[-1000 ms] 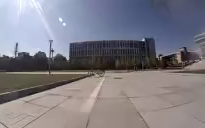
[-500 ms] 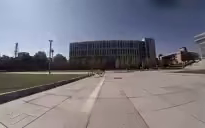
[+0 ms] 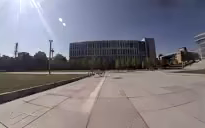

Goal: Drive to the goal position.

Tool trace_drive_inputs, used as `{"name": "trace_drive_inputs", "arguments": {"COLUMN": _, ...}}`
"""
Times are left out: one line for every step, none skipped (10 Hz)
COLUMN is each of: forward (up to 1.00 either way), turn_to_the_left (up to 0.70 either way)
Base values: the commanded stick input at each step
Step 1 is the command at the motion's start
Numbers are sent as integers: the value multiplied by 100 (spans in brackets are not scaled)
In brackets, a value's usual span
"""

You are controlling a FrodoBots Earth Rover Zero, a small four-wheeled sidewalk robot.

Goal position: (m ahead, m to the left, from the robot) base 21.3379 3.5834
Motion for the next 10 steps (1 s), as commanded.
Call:
{"name": "trace_drive_inputs", "arguments": {"forward": 6, "turn_to_the_left": 0}}
{"name": "trace_drive_inputs", "arguments": {"forward": 6, "turn_to_the_left": 0}}
{"name": "trace_drive_inputs", "arguments": {"forward": 6, "turn_to_the_left": 0}}
{"name": "trace_drive_inputs", "arguments": {"forward": 6, "turn_to_the_left": 0}}
{"name": "trace_drive_inputs", "arguments": {"forward": 6, "turn_to_the_left": 0}}
{"name": "trace_drive_inputs", "arguments": {"forward": 6, "turn_to_the_left": 0}}
{"name": "trace_drive_inputs", "arguments": {"forward": 6, "turn_to_the_left": 0}}
{"name": "trace_drive_inputs", "arguments": {"forward": 6, "turn_to_the_left": 0}}
{"name": "trace_drive_inputs", "arguments": {"forward": 6, "turn_to_the_left": 0}}
{"name": "trace_drive_inputs", "arguments": {"forward": 6, "turn_to_the_left": 0}}
